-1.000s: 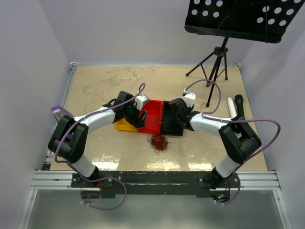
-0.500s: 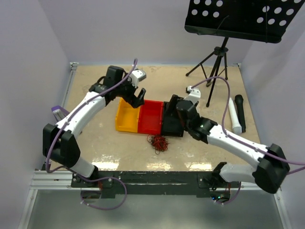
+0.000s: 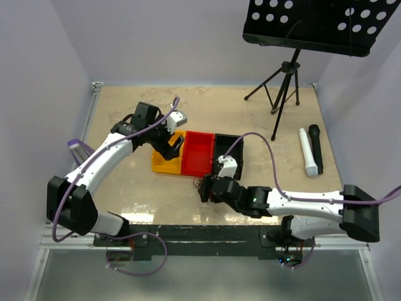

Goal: Untangle the cables
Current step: Move the cable to the center of the board.

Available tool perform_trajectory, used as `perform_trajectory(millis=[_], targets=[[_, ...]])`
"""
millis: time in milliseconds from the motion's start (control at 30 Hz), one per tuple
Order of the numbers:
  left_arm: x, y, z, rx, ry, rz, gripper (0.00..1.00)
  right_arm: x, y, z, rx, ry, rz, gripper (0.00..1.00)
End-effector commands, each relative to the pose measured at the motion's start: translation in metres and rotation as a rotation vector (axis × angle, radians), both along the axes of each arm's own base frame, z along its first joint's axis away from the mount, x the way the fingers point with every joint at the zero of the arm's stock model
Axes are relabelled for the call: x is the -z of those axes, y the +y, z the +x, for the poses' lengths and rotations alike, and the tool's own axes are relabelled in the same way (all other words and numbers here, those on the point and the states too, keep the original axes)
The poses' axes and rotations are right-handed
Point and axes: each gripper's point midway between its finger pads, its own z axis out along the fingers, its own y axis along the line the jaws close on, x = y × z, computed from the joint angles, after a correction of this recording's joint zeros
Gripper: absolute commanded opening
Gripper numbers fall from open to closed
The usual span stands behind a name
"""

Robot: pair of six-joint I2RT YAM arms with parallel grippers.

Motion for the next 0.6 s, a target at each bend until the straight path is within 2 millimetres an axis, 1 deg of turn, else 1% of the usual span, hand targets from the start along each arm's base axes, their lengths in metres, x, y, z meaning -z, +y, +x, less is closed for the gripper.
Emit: perform_trajectory(millis=[0,67,167,267,333,400,433,500,567], targets=[[-0.021,0.010,0.004,-0.023,-0.105,0.038,1.00,0.020,0.013,-0.007,0.028,0.047,0.033,0.76],[-0.028,0.015,0.004,-0.029,-0.130,0.056,1.00,0.028,0.018,-0.005,0.039,0.047,0.020,0.75],[-0.040,0.018,-0.002,-0.001,-0.172,0.062,1.00,0.041,0.019,0.002,0.074,0.037,-0.013,0.74],[-0.048,0.020,-0.010,0.034,-0.189,0.067,1.00,0.048,0.018,0.006,0.098,0.032,-0.038,0.71],[-0.051,0.019,-0.018,0.075,-0.216,0.055,1.00,0.056,0.016,0.004,0.105,0.038,-0.053,0.67],[-0.053,0.013,-0.030,0.149,-0.250,0.019,1.00,0.064,0.011,0.002,0.118,0.052,-0.066,0.60],[-0.048,0.011,-0.039,0.183,-0.257,0.013,1.00,0.067,0.008,-0.001,0.122,0.058,-0.070,0.53],[-0.048,0.006,-0.049,0.237,-0.288,-0.007,1.00,0.071,0.005,-0.009,0.114,0.070,-0.069,0.38],[-0.045,0.000,-0.060,0.297,-0.281,-0.039,1.00,0.069,0.008,-0.023,0.081,0.081,-0.057,0.21]])
